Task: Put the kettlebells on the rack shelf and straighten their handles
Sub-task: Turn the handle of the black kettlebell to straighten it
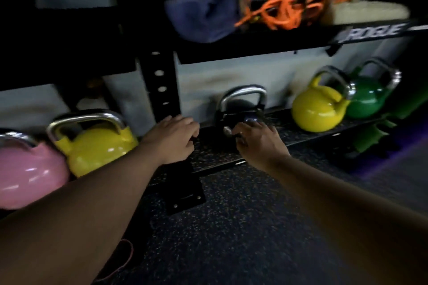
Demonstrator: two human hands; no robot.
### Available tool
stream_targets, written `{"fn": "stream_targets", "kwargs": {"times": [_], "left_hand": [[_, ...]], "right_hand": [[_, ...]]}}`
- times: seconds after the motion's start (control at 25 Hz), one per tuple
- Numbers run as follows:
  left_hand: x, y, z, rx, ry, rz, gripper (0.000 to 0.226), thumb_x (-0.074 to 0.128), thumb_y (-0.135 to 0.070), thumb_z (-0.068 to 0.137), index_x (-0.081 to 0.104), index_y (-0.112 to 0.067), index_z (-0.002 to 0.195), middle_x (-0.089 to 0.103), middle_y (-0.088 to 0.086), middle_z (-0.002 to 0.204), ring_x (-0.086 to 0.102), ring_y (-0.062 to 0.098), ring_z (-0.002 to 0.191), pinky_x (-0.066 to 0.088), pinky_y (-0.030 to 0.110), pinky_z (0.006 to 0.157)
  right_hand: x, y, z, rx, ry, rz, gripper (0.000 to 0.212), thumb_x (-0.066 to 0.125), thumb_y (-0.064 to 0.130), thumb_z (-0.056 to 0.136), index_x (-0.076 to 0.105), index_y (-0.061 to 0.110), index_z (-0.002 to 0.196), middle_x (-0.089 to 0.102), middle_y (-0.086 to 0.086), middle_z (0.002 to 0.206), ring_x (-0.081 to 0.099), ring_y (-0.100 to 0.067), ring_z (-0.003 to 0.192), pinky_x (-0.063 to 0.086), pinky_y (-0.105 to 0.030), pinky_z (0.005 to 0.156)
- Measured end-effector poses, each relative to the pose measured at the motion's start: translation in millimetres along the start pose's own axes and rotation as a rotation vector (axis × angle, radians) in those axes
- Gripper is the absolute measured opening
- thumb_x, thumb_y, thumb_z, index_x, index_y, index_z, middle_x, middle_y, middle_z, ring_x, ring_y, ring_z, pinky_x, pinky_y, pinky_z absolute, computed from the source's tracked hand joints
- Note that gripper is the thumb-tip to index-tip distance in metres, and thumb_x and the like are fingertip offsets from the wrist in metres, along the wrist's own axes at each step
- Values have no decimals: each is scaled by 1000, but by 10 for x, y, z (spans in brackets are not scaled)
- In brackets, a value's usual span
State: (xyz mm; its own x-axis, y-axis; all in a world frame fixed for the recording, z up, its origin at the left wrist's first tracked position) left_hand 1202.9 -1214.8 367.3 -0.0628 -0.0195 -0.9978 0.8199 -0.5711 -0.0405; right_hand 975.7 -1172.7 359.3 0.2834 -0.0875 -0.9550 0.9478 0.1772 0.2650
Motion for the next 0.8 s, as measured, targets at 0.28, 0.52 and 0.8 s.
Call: {"fn": "stream_targets", "kwargs": {"times": [0.28,0.52,0.8], "left_hand": [[112,-662,881,-108,-87,-27,18,56,-30,89,55,-24,106,60,-1,113,50,22,111,38,38,96],[369,-581,1690,-277,-248,-76,40,53,-40,95,49,-19,129,52,4,129,47,28,121,43,44,98],[769,-591,2134,-591,-404,-338,42,42,-62,95,47,-32,122,55,6,121,51,30,113,52,45,80]], "right_hand": [[-282,-1181,-31,67,-22,-64,28,47,31,98,57,25,123,62,-4,122,56,-25,110,40,-43,91],[-40,-1253,880,88,-31,-4,38,44,39,99,47,21,132,54,-10,118,55,-31,108,45,-45,90],[325,-1396,1658,132,12,118,57,36,57,98,32,25,145,45,-13,140,47,-36,122,45,-50,95]]}}
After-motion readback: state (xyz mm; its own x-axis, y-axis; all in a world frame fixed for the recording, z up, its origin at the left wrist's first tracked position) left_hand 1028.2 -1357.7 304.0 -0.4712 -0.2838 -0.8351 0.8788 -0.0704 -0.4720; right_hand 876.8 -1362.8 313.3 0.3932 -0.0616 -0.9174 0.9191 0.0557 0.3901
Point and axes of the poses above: each hand's wrist, its own z-axis towards the middle knuckle, its own x-axis out of the palm, y = z × x, the point moved 2 cm from there along z, towards the middle knuckle
